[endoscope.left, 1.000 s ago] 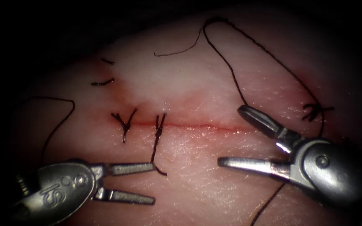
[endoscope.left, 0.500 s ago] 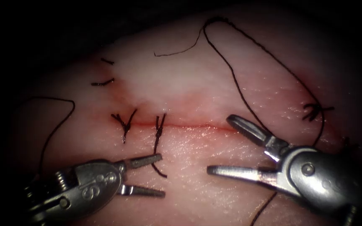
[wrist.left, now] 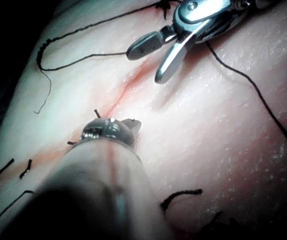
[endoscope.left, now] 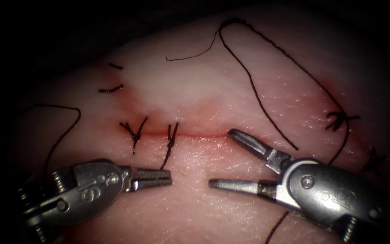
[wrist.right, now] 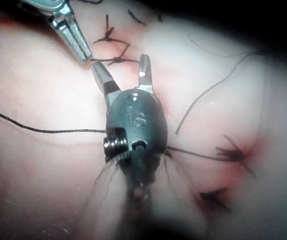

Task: Wound Closure
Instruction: Grab the remaining suture tail with the left hand, then use the right tool to snip the suture.

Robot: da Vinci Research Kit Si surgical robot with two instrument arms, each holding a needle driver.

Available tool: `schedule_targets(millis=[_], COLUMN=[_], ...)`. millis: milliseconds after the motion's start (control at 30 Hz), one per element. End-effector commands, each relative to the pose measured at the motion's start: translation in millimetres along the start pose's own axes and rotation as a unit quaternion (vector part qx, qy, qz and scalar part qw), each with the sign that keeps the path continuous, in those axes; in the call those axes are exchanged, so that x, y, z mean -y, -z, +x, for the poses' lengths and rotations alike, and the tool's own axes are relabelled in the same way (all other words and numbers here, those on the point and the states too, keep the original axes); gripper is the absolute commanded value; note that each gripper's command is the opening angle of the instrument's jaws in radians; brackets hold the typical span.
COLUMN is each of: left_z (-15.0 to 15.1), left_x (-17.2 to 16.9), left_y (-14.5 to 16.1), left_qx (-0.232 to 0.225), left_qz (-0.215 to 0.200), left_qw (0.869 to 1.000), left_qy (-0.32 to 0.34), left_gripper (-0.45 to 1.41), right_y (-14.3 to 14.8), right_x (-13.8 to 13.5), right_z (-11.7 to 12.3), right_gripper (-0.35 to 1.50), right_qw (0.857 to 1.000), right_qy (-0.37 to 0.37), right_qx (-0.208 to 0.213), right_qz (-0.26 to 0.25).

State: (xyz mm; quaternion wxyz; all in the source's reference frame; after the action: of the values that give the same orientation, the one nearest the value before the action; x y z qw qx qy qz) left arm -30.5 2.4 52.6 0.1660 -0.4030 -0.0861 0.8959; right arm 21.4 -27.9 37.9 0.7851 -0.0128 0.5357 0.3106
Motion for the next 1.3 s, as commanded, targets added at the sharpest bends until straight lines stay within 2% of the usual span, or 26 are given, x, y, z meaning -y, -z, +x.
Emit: schedule_targets(millis=[33,300,367,400,467,733,767,833,967,1033,1167,1300], left_z=[0.5,0.9,1.1,1.1,1.4,2.0,2.1,2.1,2.1,2.1,2.2,2.2], left_x=[1.0,2.2,2.3,2.3,2.2,1.2,1.1,1.1,1.1,0.9,0.8,0.7], left_y=[-0.4,0.5,0.6,0.6,0.6,1.0,1.0,1.0,1.0,1.0,0.9,0.9], left_qx=[-0.003,-0.008,-0.009,-0.009,-0.011,-0.022,-0.021,-0.021,-0.021,-0.02,-0.021,-0.021], left_qz=[0.001,0.0,0.001,0.001,0.002,-0.011,-0.01,-0.01,-0.01,-0.009,-0.009,-0.01], left_qw=[1.0,1.0,1.0,1.0,1.0,1.0,1.0,1.0,1.0,1.0,1.0,1.0], left_qy=[-0.002,-0.009,-0.008,-0.008,-0.009,-0.007,-0.006,-0.006,-0.006,-0.006,-0.006,-0.006], left_gripper=[-0.45,-0.45,-0.45,-0.45,-0.45,-0.45,-0.45,-0.45,-0.45,-0.45,-0.45,-0.45], right_y=[-2.2,-6.8,-7.6,-7.6,-8.6,-10.5,-11.0,-11.6,-12.4,-13.0,-14.0,-14.5], right_x=[0.1,2.2,2.6,2.6,3.1,3.4,3.4,3.3,3.2,3.0,2.5,2.1], right_z=[0.2,-1.1,-1.2,-1.2,-0.8,-0.4,-0.4,-0.3,-0.4,-0.4,-0.6,-0.7], right_gripper=[1.06,1.18,1.06,1.06,0.86,0.77,0.66,0.61,0.62,0.71,0.74,0.86], right_qw=[1.0,0.997,0.996,0.996,0.994,0.987,0.986,0.985,0.982,0.976,0.975,0.975], right_qy=[0.005,0.057,0.068,0.068,0.09,0.149,0.157,0.168,0.182,0.211,0.216,0.219], right_qx=[-0.002,-0.032,-0.039,-0.039,-0.048,-0.05,-0.05,-0.049,-0.048,-0.047,-0.046,-0.046], right_qz=[-0.001,0.033,0.04,0.04,0.049,0.021,0.016,0.01,0.005,-0.002,-0.007,-0.009])
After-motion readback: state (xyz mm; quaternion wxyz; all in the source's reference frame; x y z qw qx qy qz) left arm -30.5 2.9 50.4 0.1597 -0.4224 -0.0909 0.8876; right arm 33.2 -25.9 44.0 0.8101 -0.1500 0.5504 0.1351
